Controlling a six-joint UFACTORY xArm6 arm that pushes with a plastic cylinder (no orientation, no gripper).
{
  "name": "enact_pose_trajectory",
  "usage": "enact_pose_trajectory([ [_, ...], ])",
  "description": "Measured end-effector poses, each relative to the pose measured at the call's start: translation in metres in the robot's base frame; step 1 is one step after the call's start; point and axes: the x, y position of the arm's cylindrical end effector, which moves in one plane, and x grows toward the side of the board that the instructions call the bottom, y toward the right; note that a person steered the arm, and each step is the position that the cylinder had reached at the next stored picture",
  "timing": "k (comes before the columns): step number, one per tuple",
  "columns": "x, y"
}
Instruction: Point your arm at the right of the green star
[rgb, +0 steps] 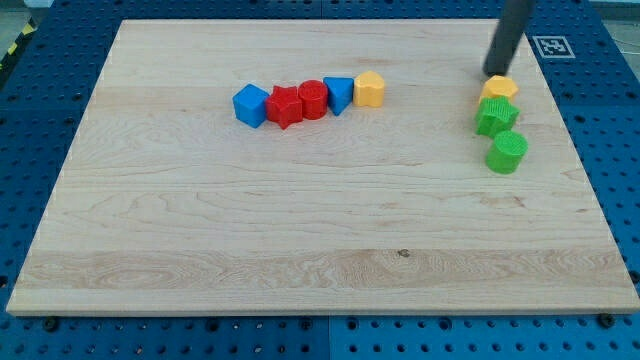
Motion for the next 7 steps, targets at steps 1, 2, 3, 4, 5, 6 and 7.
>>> enact_pose_trajectory([
  [1,0.010,0.023],
  [2,0.022,0.023],
  [3,0.038,0.024],
  [4,0.038,0.024],
  [5,0.038,0.024],
  [6,0.071,0.024],
  [7,0.075,0.024],
])
